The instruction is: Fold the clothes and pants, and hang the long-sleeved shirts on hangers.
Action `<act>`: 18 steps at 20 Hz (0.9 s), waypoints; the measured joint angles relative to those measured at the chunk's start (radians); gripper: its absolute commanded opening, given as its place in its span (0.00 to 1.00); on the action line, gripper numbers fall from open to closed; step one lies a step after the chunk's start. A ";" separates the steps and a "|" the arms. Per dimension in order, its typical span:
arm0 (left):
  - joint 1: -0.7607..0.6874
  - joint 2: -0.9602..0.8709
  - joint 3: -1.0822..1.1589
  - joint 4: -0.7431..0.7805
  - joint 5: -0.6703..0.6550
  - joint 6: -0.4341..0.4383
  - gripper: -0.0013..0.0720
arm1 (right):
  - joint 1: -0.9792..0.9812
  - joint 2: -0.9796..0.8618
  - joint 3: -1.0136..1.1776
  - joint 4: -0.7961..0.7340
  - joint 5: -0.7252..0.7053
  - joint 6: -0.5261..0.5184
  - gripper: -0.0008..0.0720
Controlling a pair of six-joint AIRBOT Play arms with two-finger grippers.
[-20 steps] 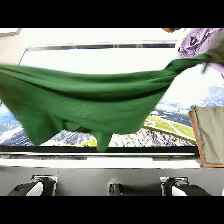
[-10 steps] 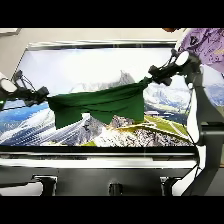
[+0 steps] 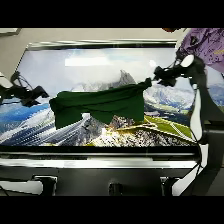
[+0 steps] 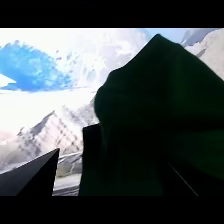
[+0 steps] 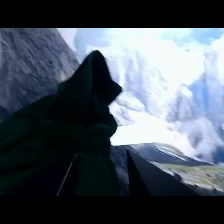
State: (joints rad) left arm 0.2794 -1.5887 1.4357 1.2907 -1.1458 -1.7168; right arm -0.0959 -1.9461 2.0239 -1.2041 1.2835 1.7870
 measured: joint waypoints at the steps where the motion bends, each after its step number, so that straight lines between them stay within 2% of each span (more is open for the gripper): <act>1: 0.026 0.029 -0.022 0.000 -0.035 0.020 0.93 | -0.027 0.015 -0.012 -0.009 0.044 -0.035 0.57; 4: 0.103 0.133 -0.163 -0.004 -0.074 0.062 0.93 | -0.095 0.071 -0.136 0.025 0.141 -0.142 0.70; 6: 0.138 0.190 -0.276 -0.023 -0.074 0.078 0.93 | -0.111 0.114 -0.279 0.090 0.164 -0.212 0.70; 12: 0.142 0.248 -0.462 -0.054 -0.050 0.099 0.93 | -0.068 0.180 -0.631 0.272 0.060 -0.359 0.70; 17: 0.117 0.256 -0.491 -0.059 -0.010 0.104 0.93 | 0.040 0.189 -0.724 0.296 -0.064 -0.378 0.67; 18: 0.115 0.256 -0.493 -0.060 -0.003 0.105 0.93 | 0.060 0.189 -0.731 0.292 -0.081 -0.369 0.57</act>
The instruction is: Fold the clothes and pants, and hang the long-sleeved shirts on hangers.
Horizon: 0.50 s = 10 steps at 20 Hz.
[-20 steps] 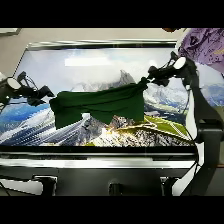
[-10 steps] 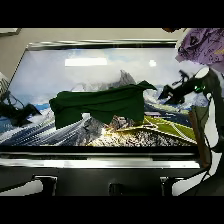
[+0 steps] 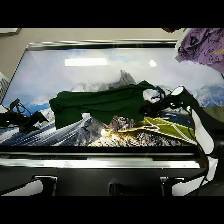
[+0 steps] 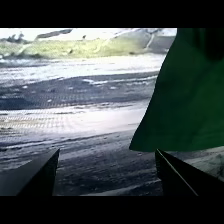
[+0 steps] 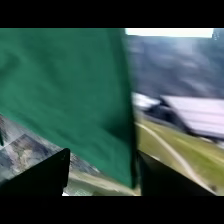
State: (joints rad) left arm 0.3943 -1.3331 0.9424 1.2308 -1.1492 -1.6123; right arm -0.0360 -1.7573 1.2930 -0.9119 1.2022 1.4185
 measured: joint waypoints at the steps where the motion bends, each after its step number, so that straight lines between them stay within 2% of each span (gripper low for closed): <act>1: -0.002 0.000 -0.002 0.000 0.002 0.000 0.93 | 0.014 -0.002 -0.005 -0.012 -0.013 0.006 0.38; 2: -0.003 0.000 -0.003 0.000 0.005 0.000 0.89 | 0.026 -0.003 -0.009 -0.021 -0.025 0.012 0.18; 3: -0.004 0.000 -0.004 -0.002 0.009 0.000 0.82 | 0.034 -0.005 -0.013 -0.025 -0.035 0.014 0.05; 6: -0.005 -0.002 -0.020 -0.031 0.018 0.047 0.82 | 0.045 0.005 -0.018 -0.027 -0.048 0.022 0.05; 10: 0.000 -0.021 -0.076 -0.162 0.069 0.208 0.82 | 0.049 0.058 -0.019 -0.028 -0.058 0.023 0.05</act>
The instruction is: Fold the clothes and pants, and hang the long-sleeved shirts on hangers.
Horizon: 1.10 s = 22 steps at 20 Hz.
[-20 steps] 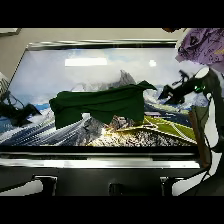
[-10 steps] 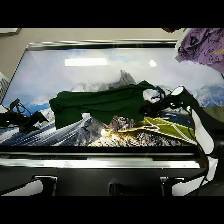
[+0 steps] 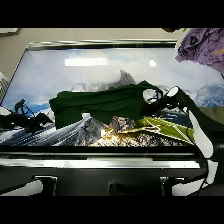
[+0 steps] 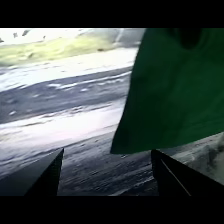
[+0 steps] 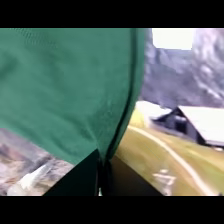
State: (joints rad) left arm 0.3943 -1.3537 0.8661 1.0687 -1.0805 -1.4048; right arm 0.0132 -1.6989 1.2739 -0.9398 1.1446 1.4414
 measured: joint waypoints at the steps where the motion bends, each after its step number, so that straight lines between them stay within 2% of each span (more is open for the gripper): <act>1: 0.001 -0.010 -0.016 -0.036 0.015 0.041 0.82 | 0.001 0.017 0.000 0.002 0.003 0.001 0.05; 6: 0.003 -0.068 -0.051 -0.187 0.080 0.171 0.82 | 0.001 0.097 0.000 0.001 0.006 0.007 0.05; 7: 0.003 -0.081 -0.054 -0.209 0.085 0.184 0.78 | 0.001 0.113 0.000 -0.002 0.006 0.008 0.05; 8: 0.001 -0.097 -0.055 -0.234 0.100 0.199 0.48 | 0.001 0.128 0.000 -0.002 0.007 0.010 0.05; 9: -0.003 -0.114 -0.058 -0.247 0.117 0.221 0.13 | 0.001 0.145 0.000 -0.002 0.007 0.011 0.05; 10: -0.009 -0.130 -0.060 -0.259 0.127 0.243 0.04 | 0.001 0.161 0.000 -0.003 0.007 0.014 0.05; 13: -0.042 -0.150 -0.045 -0.329 0.129 0.300 0.04 | 0.001 0.225 0.000 -0.005 0.010 0.018 0.05; 16: -0.083 -0.110 0.050 -0.376 0.090 0.313 0.04 | 0.001 0.303 0.029 -0.014 0.010 0.026 0.05; 19: -0.104 0.014 0.229 -0.369 0.048 0.251 0.04 | 0.001 0.395 0.148 -0.071 0.018 0.055 0.05; 22: -0.111 0.187 0.462 -0.247 0.029 0.136 0.04 | 0.001 0.503 0.323 -0.171 0.056 0.092 0.05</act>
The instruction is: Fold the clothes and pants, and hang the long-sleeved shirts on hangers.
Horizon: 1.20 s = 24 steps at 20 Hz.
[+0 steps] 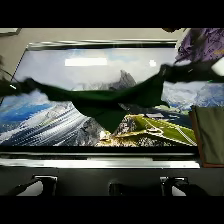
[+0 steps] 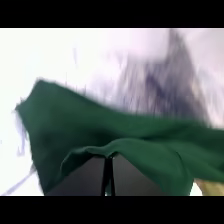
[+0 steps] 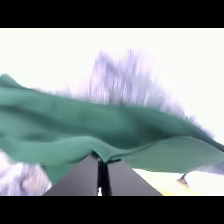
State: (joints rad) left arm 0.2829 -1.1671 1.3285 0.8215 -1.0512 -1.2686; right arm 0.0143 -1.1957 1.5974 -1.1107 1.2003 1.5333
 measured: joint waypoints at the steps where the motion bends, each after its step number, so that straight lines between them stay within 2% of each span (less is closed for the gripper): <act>1: -0.001 0.063 0.074 0.063 -0.009 -0.043 0.04 | 0.000 0.044 0.058 -0.038 0.019 0.014 0.05; 5: -0.003 0.296 0.291 0.265 0.003 -0.197 0.04 | 0.000 0.243 0.209 -0.146 0.092 0.055 0.05; 8: -0.004 0.445 0.359 0.394 0.034 -0.315 0.04 | 0.000 0.386 0.249 -0.206 0.111 0.096 0.05; 10: -0.004 0.513 0.379 0.484 0.053 -0.393 0.04 | 0.000 0.447 0.260 -0.229 0.113 0.120 0.05; 13: -0.004 0.546 0.392 0.562 0.077 -0.463 0.04 | 0.000 0.472 0.266 -0.256 0.100 0.155 0.05; 16: -0.004 0.488 0.393 0.592 0.057 -0.476 0.04 | 0.001 0.404 0.269 -0.270 0.101 0.189 0.05; 20: -0.005 0.282 0.349 0.555 0.012 -0.377 0.04 | 0.002 0.178 0.270 -0.261 0.136 0.223 0.05; 24: -0.017 -0.039 0.311 0.452 0.023 -0.270 0.04 | 0.003 -0.140 0.270 -0.230 0.159 0.233 0.05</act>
State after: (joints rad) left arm 0.2657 -1.2064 1.6394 1.2736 -1.0279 -1.5387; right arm 0.0170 -1.3354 1.8671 -1.3407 1.3590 1.7668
